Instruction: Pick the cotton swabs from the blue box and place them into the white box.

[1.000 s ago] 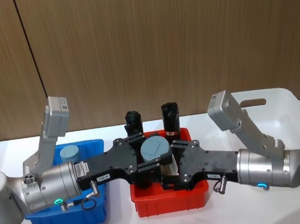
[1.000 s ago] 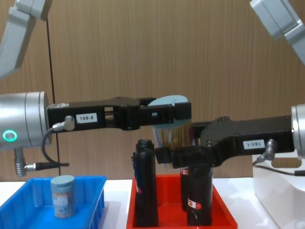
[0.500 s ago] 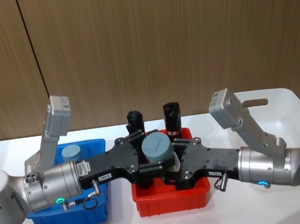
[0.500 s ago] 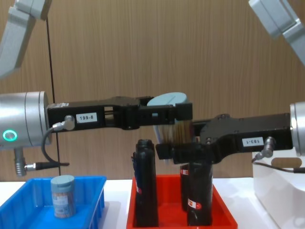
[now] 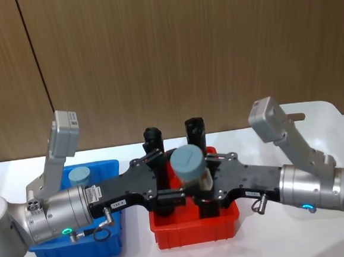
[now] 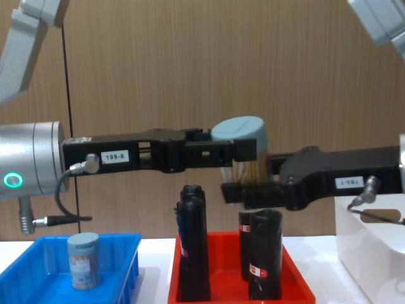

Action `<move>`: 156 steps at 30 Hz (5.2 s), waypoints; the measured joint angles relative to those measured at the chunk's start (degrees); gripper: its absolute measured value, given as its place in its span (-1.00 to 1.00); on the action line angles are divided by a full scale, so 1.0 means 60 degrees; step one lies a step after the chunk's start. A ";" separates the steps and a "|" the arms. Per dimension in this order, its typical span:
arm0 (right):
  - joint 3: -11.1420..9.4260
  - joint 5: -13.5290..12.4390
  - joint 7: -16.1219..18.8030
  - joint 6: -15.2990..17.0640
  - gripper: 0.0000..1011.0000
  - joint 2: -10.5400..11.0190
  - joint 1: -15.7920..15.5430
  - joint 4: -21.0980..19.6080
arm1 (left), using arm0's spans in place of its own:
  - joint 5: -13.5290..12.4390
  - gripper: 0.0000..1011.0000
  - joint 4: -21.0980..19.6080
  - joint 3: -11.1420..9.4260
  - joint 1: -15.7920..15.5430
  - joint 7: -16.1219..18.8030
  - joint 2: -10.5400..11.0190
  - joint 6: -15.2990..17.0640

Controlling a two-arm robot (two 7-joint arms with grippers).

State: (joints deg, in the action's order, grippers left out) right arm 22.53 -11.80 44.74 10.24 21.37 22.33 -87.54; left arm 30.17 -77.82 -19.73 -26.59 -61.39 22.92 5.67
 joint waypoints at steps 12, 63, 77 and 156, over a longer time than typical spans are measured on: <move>-0.0385 -0.0429 -0.0727 -0.0174 0.29 0.0478 -0.0196 0.0062 | 0.0001 0.99 0.0000 0.0002 0.0000 -0.0001 0.0000 -0.0003; -0.1216 0.0110 -0.3318 -0.0569 0.95 0.0687 0.1371 0.4771 | 0.0001 0.99 0.0000 0.0001 -0.0001 0.0009 0.0000 -0.0005; -0.1205 0.0220 -0.3381 -0.0678 0.98 0.0654 0.1461 0.5006 | -0.0002 0.99 -0.0001 0.0000 0.0000 0.0017 0.0000 -0.0004; -0.1603 -0.0783 -0.6824 -0.1385 0.98 -0.0341 -0.3862 -0.2282 | -0.2880 0.99 -0.2366 -0.0977 0.2007 0.9361 -0.0164 -0.0753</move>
State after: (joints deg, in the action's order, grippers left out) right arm 12.91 -16.50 3.80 1.93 19.33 -0.84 -101.23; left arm 12.89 -92.01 -25.59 -14.55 -5.23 21.94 1.15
